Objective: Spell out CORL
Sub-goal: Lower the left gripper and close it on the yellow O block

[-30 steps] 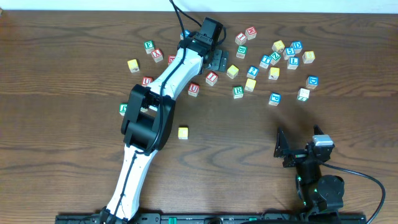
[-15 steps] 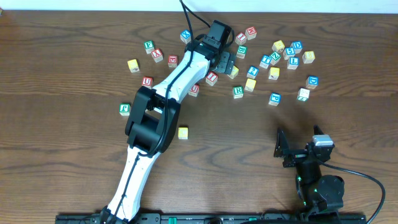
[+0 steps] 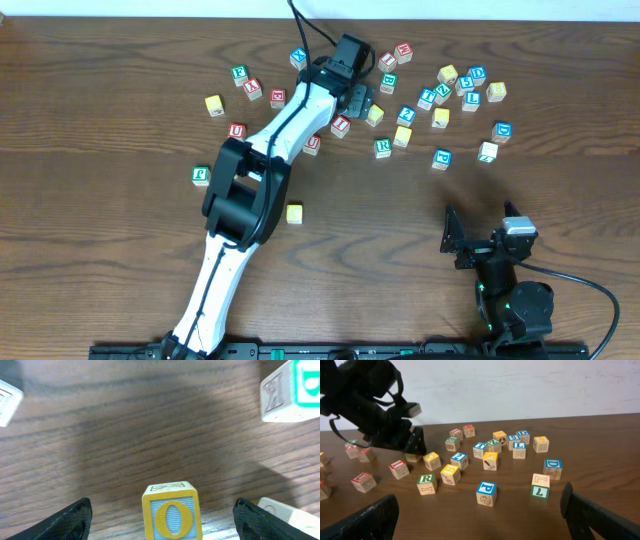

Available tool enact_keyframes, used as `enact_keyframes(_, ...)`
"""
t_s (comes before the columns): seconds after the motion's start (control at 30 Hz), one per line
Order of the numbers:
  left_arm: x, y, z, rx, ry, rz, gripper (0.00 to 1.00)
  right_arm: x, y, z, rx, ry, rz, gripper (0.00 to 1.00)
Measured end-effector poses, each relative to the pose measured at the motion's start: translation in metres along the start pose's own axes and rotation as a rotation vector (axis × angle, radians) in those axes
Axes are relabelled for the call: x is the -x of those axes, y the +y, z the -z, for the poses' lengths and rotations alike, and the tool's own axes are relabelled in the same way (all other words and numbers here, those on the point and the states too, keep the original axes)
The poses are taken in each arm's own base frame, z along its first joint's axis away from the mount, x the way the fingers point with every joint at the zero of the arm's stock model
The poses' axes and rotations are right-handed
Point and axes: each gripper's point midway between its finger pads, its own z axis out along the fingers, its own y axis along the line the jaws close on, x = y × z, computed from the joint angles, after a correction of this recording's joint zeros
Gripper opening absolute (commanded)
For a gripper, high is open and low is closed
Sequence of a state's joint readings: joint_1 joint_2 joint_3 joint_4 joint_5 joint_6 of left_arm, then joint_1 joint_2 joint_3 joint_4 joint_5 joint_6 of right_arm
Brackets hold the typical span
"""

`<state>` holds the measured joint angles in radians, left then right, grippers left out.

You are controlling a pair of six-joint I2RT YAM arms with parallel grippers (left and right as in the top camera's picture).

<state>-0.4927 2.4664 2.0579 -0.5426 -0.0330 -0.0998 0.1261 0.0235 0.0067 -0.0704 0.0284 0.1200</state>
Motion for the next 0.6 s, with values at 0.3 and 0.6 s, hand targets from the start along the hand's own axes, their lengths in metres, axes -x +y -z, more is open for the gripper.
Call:
enact_keyframes(0.3,-0.0064,0.0004,-0.0079,0.003,0.016,-0.005,0.75,0.0,0.0001,0.0,0.0,0.0,0.0,0.99)
enact_keyframes(0.6,-0.0065,0.0004,-0.0079,0.003,0.017,-0.009,0.63,0.0002,0.0,0.0,0.0,0.0,0.0,0.99)
